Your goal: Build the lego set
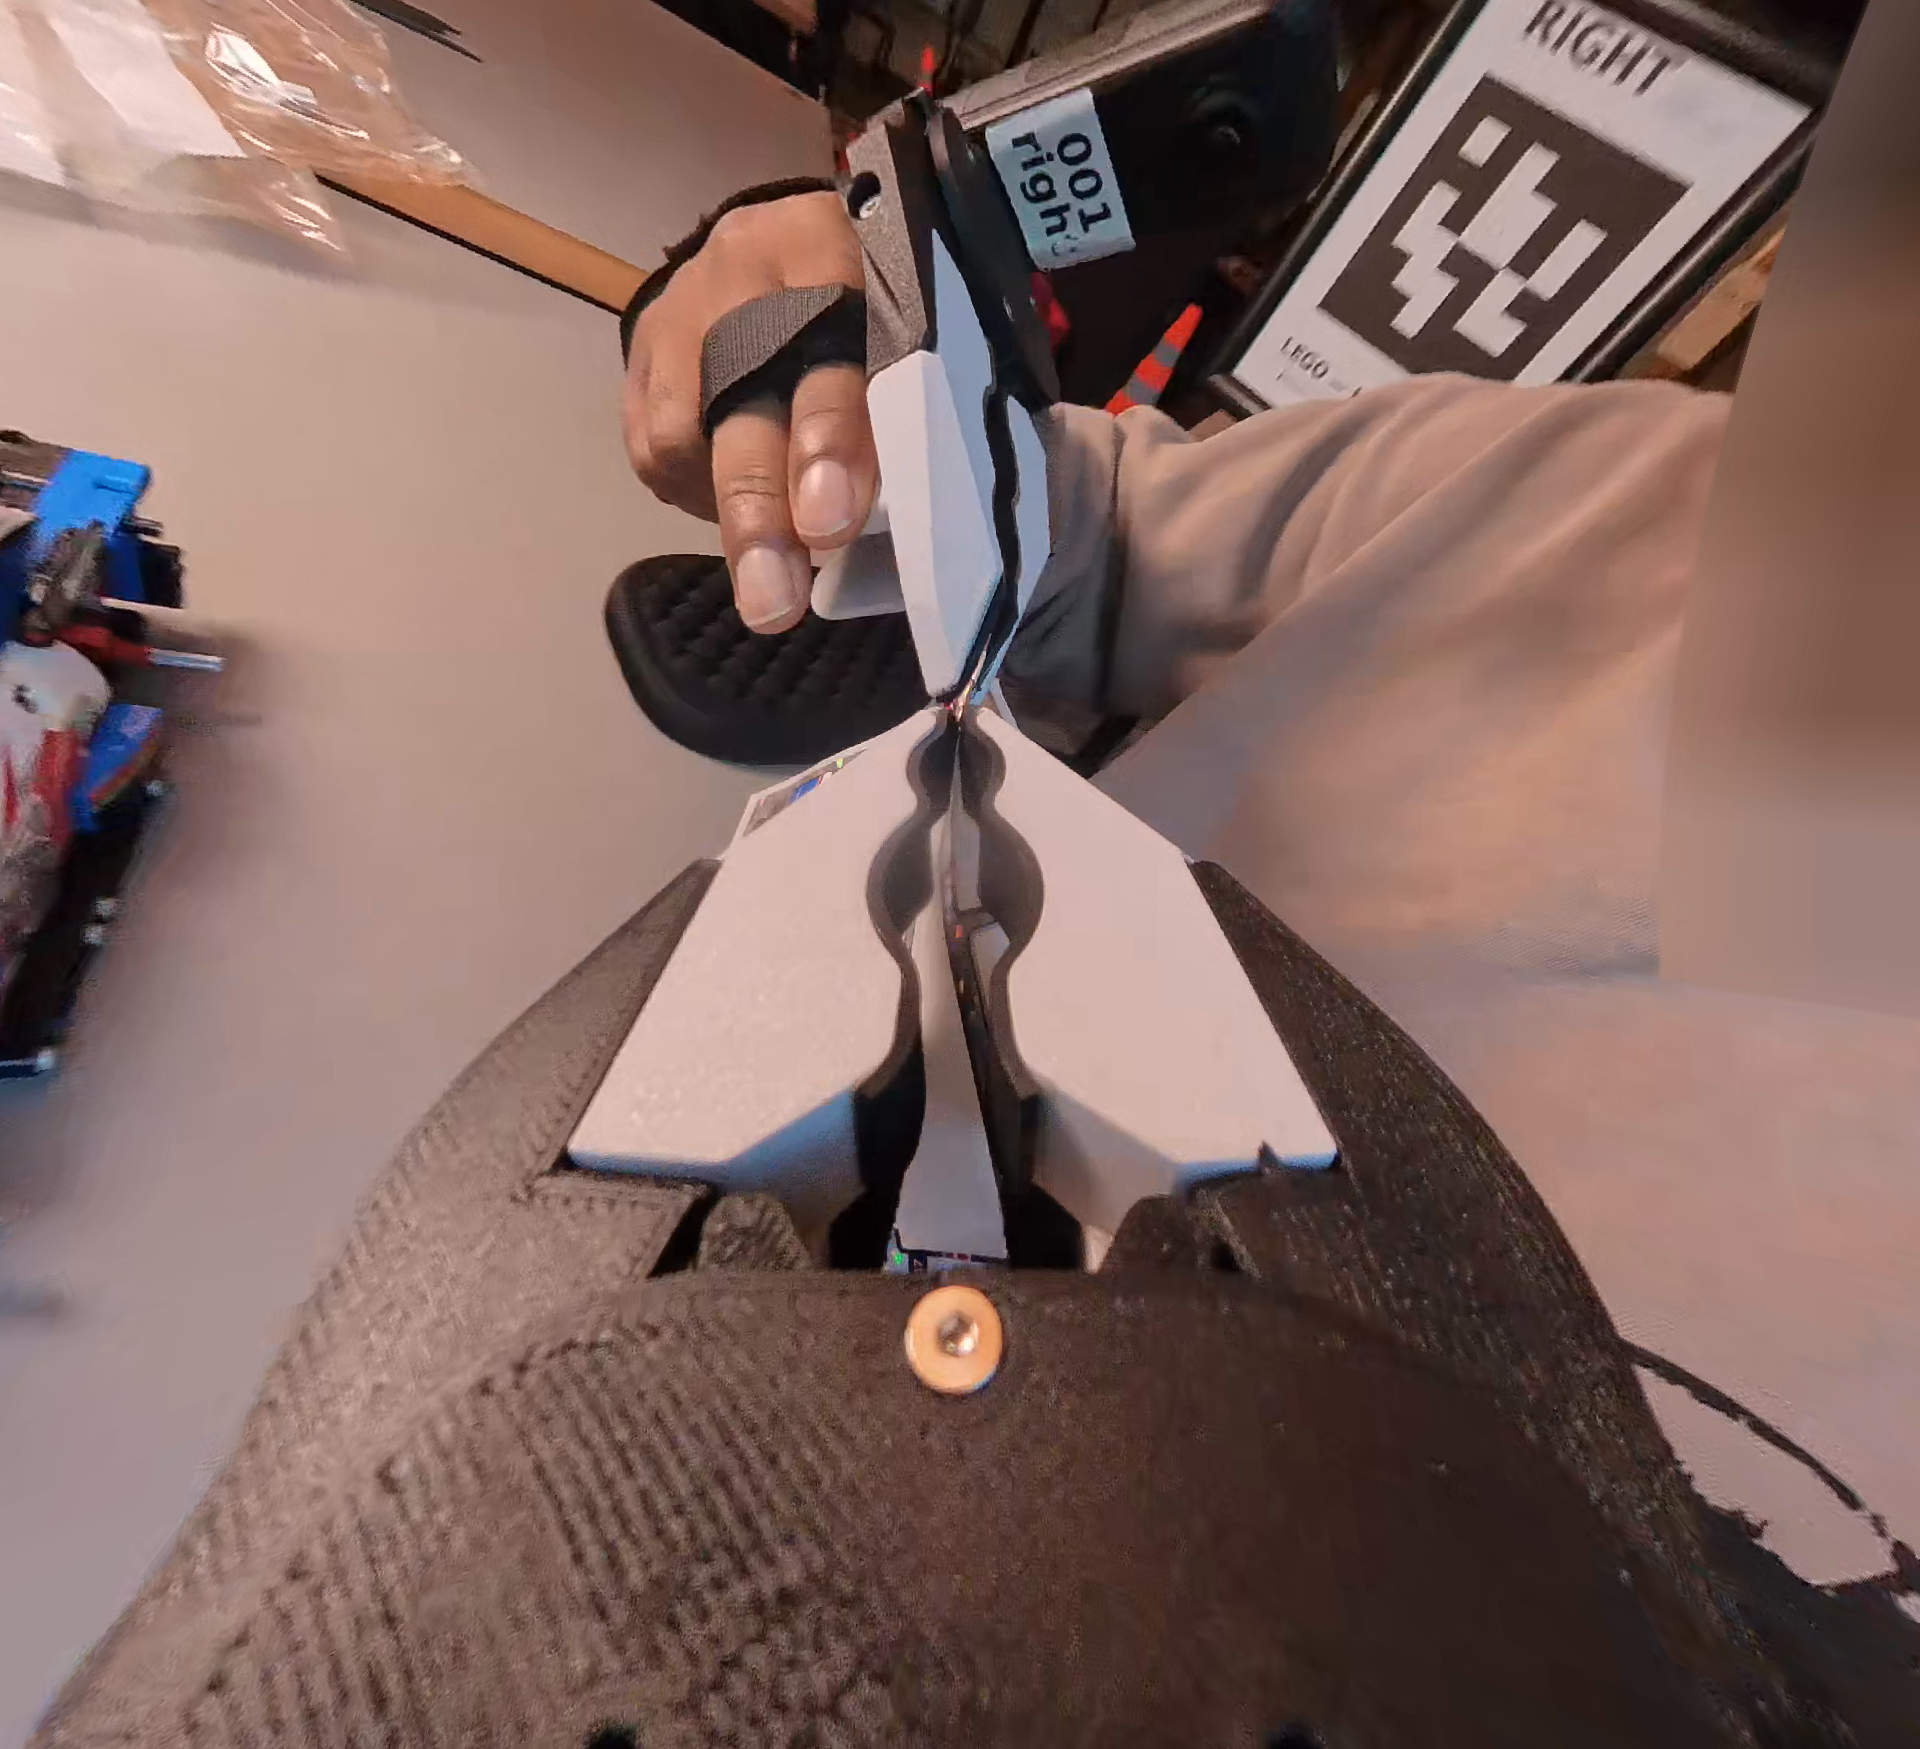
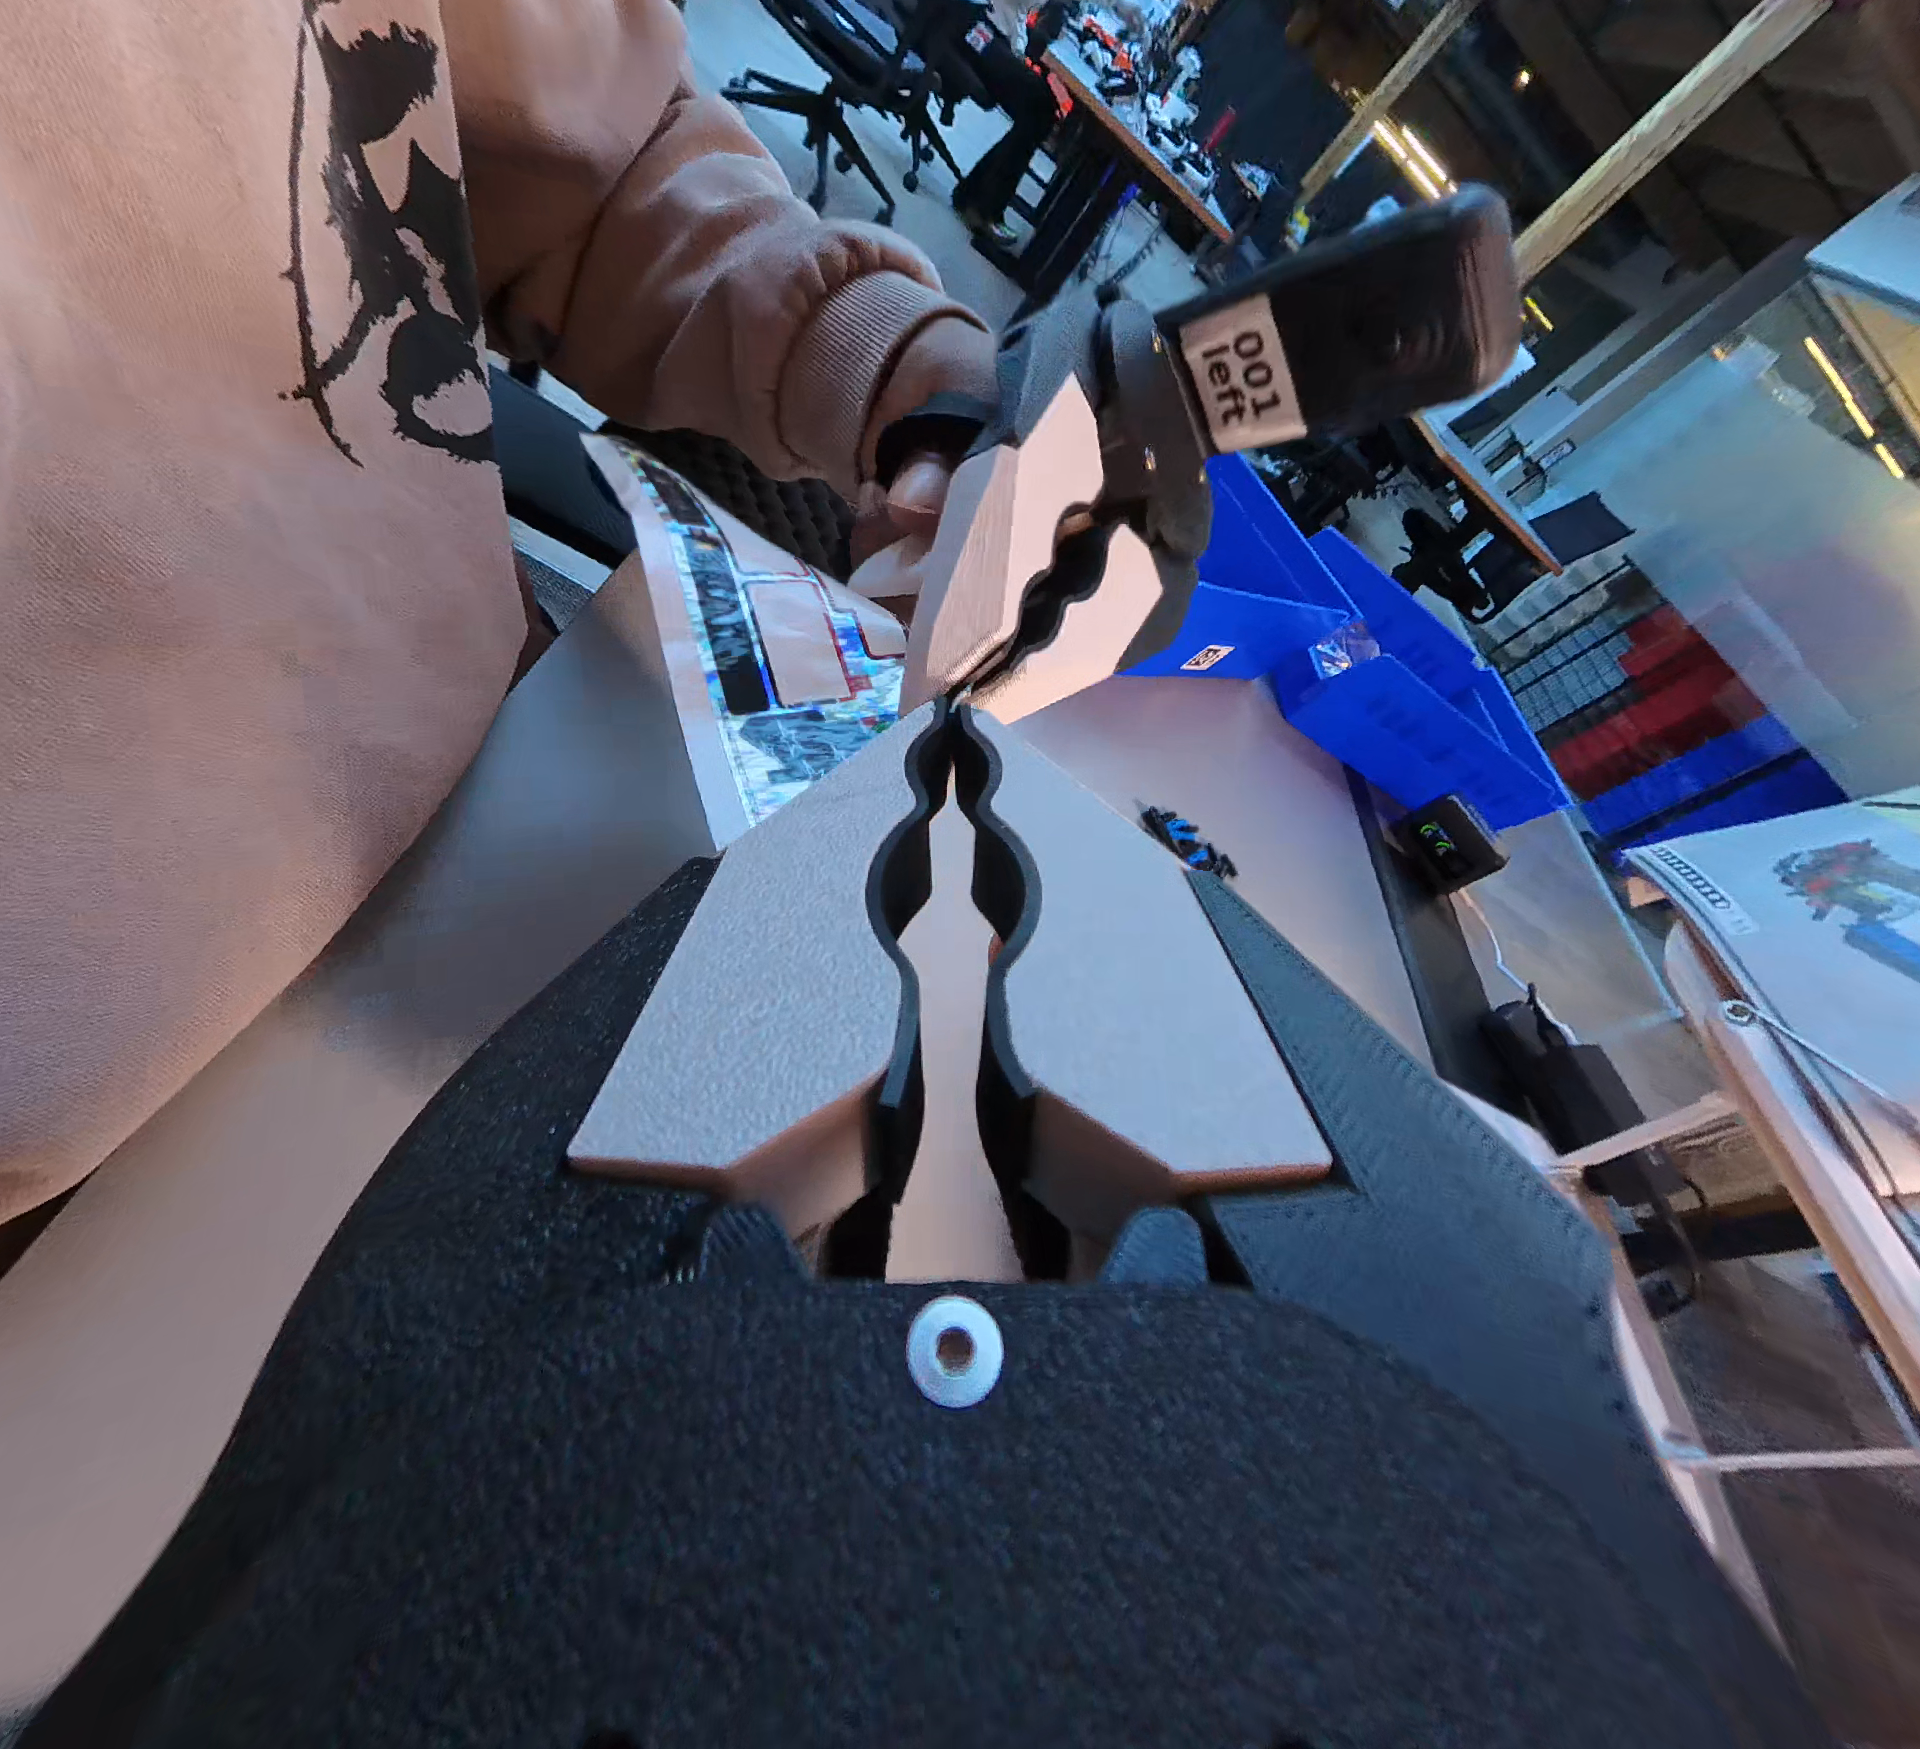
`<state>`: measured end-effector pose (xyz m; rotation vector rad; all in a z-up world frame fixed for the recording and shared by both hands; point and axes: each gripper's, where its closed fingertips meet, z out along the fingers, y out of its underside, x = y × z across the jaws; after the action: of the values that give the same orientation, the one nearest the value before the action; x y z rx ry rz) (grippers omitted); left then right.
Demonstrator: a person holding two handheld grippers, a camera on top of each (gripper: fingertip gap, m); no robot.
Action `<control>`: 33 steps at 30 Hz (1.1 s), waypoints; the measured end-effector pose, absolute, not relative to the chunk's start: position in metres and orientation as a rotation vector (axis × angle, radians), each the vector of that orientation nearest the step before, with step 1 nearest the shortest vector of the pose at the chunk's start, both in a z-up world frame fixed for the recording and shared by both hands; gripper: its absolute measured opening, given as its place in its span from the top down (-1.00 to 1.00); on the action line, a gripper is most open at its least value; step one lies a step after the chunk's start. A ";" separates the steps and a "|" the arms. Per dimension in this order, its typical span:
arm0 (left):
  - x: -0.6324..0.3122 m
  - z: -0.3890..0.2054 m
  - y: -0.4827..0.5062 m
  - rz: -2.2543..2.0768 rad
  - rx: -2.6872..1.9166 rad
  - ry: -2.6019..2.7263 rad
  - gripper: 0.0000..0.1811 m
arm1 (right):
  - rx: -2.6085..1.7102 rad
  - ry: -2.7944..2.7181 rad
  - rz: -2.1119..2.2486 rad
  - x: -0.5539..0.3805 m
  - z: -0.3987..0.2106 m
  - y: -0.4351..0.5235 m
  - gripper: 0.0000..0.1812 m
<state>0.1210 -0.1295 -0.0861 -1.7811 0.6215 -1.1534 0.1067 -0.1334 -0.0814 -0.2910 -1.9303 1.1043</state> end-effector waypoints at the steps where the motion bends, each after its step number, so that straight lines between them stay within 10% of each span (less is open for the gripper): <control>1: 0.121 -0.085 -0.130 -1.217 -1.769 0.592 1.00 | -0.280 -1.927 1.091 0.107 -0.081 -0.134 1.00; 33: 0.105 -0.107 -0.097 -0.706 -1.966 0.591 1.00 | 0.105 -1.929 0.023 0.095 -0.099 -0.105 1.00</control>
<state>0.1051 -0.0967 -0.1072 -1.9662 0.5912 -0.7061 0.0954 -0.1054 -0.0985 0.1046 -1.9288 0.0231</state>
